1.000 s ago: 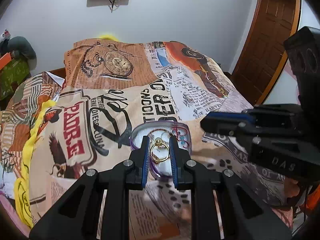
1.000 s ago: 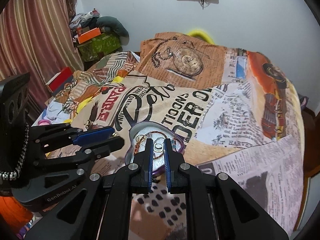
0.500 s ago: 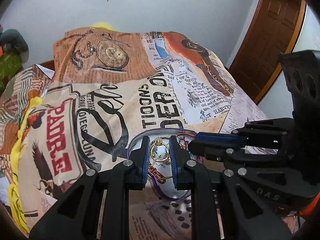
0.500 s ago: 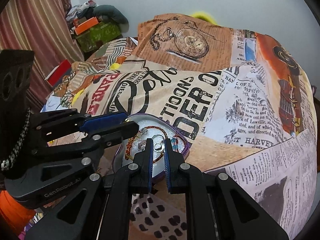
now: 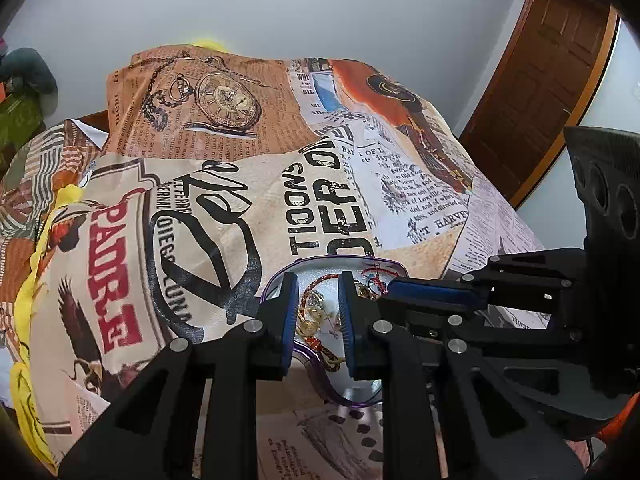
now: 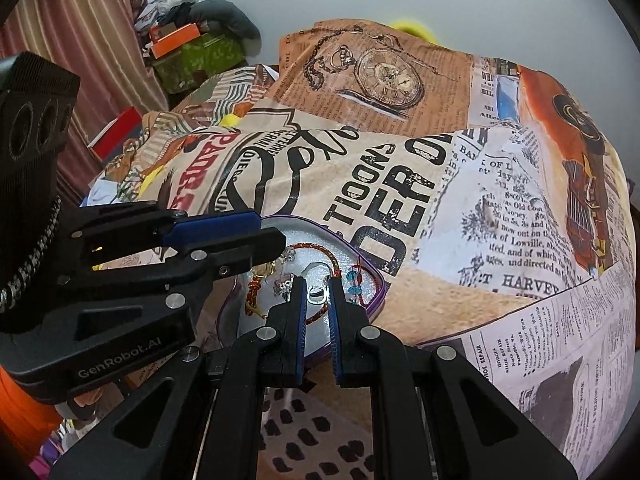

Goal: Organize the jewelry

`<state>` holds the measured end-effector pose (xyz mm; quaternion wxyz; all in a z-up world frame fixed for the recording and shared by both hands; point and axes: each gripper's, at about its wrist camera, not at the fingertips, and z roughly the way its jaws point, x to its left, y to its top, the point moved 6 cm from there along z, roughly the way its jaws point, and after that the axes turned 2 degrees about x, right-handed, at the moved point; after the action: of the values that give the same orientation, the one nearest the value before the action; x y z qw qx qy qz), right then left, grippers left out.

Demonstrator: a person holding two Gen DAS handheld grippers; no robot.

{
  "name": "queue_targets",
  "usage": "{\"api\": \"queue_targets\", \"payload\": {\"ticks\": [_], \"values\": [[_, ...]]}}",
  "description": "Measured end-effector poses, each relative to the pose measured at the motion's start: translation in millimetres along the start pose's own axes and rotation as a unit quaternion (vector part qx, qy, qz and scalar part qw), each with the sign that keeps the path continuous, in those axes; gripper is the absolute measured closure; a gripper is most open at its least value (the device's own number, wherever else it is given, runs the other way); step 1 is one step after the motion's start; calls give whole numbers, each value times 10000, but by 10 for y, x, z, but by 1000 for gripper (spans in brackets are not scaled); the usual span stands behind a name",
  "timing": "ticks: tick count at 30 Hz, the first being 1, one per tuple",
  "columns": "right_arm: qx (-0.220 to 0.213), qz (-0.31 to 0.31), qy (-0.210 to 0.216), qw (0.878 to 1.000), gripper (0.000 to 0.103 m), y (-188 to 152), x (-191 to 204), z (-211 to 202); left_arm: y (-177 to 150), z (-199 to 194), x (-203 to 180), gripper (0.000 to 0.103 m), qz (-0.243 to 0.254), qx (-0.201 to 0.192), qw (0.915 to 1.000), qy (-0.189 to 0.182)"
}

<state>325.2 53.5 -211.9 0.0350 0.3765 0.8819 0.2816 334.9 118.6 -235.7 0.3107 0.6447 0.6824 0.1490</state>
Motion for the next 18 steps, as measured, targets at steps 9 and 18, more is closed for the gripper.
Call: {"api": "queue_targets", "payload": {"ticks": [9, 18], "values": [[32, 19, -41, 10000, 93, 3, -16, -11, 43, -147, 30, 77, 53, -146, 9993, 329], [-28, -42, -211, 9998, 81, 21, 13, -139, 120, -551, 92, 73, -61, -493, 9977, 463]]}}
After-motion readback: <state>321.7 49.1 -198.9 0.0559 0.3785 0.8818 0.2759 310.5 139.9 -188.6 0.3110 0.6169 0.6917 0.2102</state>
